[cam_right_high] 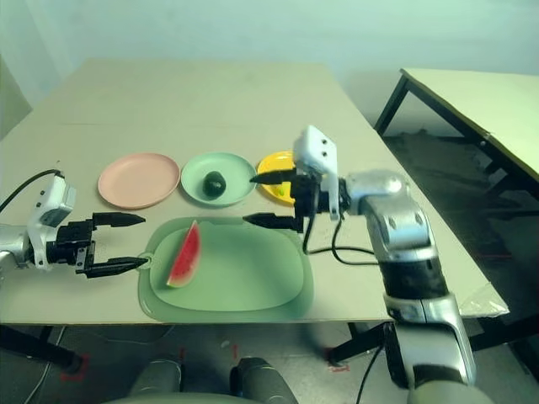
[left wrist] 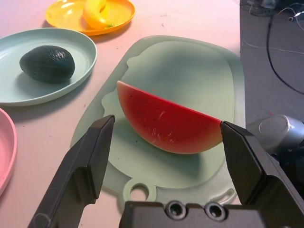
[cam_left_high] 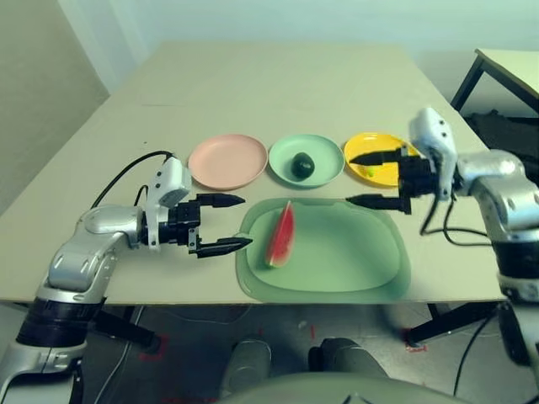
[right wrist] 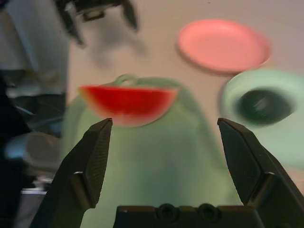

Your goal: Place the fruits into color-matched plates.

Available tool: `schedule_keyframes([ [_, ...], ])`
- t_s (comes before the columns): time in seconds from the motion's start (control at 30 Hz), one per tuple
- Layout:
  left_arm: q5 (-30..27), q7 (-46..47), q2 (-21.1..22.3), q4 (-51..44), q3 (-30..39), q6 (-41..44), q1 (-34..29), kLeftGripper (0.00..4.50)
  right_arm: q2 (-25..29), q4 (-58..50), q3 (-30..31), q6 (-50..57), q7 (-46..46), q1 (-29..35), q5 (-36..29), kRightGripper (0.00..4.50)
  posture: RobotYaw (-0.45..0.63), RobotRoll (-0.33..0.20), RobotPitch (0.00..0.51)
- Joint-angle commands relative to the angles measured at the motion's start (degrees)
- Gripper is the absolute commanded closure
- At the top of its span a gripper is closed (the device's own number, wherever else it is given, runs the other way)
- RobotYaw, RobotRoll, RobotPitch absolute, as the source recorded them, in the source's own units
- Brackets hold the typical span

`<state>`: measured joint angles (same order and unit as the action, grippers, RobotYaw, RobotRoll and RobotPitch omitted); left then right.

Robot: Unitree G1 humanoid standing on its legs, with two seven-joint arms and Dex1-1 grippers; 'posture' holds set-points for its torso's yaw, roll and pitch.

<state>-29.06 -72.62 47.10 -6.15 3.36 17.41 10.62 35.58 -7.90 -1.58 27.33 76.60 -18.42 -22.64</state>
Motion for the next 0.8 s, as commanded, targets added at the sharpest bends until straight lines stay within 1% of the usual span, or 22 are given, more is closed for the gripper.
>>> schedule_keyframes([
  [0.03,1.08,-0.54,-0.27,1.05,-0.68,-1.33,0.61,0.0,1.01,-1.08,-1.52,-3.88,1.91,4.04,-3.16,0.04,0.04,0.0,0.056],
  [0.1,1.65,-0.55,-0.6,1.52,-0.85,-2.66,0.86,0.0,0.74,0.99,-1.83,-7.32,2.92,6.27,-3.86,0.04,0.04,0.0,0.055],
  [0.17,3.87,0.12,-1.38,2.41,-1.02,-6.87,1.7,0.0,0.4,4.94,-2.14,-12.68,4.35,8.36,-3.47,0.04,0.04,0.0,0.053],
  [0.23,7.26,-0.16,-1.32,3.35,-1.97,-12.09,3.0,0.0,0.22,8.7,-2.11,-17.18,5.5,9.4,-2.95,0.04,0.04,0.0,0.049],
  [0.33,12.88,-3.9,0.27,4.84,-5.42,-21.25,6.17,0.0,-0.7,13.34,-2.27,-20.95,5.81,8.71,-3.36,0.04,0.04,0.0,0.042],
  [0.47,16.15,-10.68,0.53,9.02,-10.71,-29.74,13.62,0.0,-1.52,18.35,-1.73,-24.25,6.31,6.82,-3.06,0.04,0.03,0.0,0.027],
  [0.57,18.04,-15.27,-0.11,12.98,-14.59,-34.4,18.49,0.0,-2.1,18.79,-1.29,-24.56,5.85,6.37,-3.38,0.04,0.01,0.0,0.018],
  [0.67,19.46,-19.63,-1.31,17.55,-20.94,-39.81,25.35,0.0,-2.52,17.59,-0.82,-24.55,5.62,7.03,-3.6,0.04,-0.01,0.0,0.011],
  [0.8,18.75,-19.88,-0.6,23.04,-31.04,-46.7,32.84,0.0,-3.46,15.84,-1.12,-24.34,4.23,8.47,-4.2,0.04,-0.06,0.0,0.001],
])
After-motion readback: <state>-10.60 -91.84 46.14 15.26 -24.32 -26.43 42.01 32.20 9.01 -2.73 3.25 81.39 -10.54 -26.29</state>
